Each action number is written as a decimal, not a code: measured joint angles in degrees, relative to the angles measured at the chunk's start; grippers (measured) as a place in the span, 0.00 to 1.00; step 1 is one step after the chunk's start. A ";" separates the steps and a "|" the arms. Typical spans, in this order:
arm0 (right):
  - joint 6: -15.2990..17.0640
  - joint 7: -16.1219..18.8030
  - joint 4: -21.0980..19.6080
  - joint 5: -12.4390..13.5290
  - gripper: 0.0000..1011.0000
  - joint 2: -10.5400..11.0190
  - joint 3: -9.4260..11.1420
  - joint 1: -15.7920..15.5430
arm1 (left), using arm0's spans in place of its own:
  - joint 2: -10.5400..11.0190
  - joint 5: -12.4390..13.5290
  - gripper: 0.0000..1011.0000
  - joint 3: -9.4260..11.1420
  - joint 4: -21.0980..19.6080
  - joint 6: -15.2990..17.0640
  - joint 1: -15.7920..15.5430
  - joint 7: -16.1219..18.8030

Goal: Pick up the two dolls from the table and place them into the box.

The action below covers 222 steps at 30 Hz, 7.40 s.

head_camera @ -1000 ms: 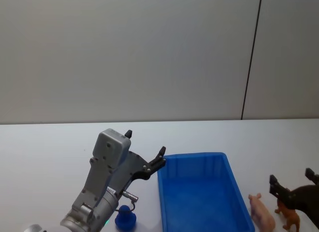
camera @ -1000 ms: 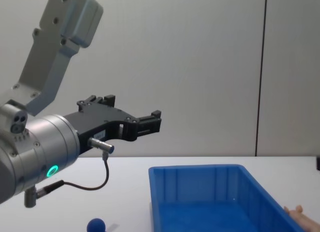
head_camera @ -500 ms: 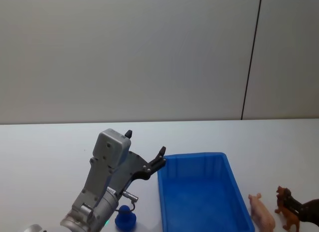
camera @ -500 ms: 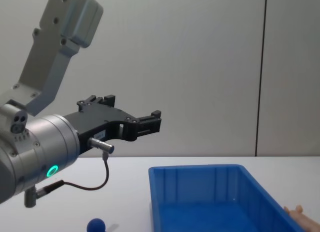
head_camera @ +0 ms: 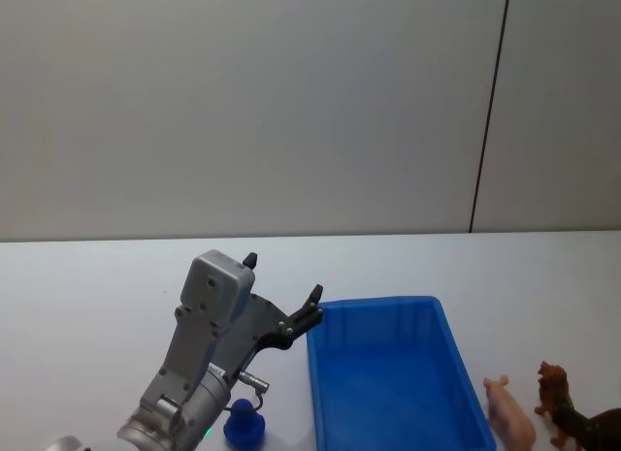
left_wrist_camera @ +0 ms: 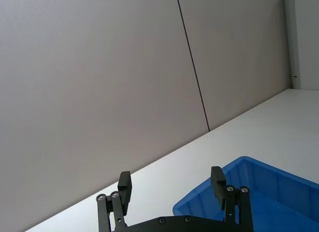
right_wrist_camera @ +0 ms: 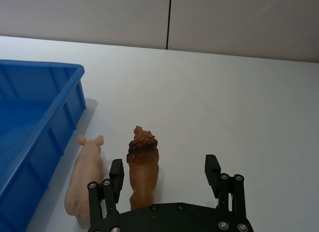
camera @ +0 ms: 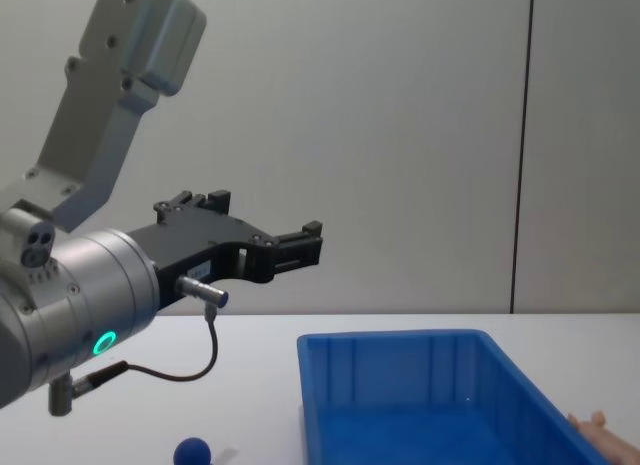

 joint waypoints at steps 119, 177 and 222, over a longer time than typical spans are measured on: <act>-2.63 9.40 0.23 -5.12 0.99 -6.18 -3.58 6.32 | 0.00 0.00 0.99 0.00 0.00 0.00 0.00 0.00; -0.94 9.97 7.98 -6.60 0.48 -6.11 -3.63 3.75 | 0.00 0.00 0.99 0.00 0.00 0.00 0.00 0.00; -3.30 19.71 3.51 -9.79 0.38 -11.47 -7.08 10.14 | 0.00 0.00 0.99 0.00 0.00 0.00 0.00 0.00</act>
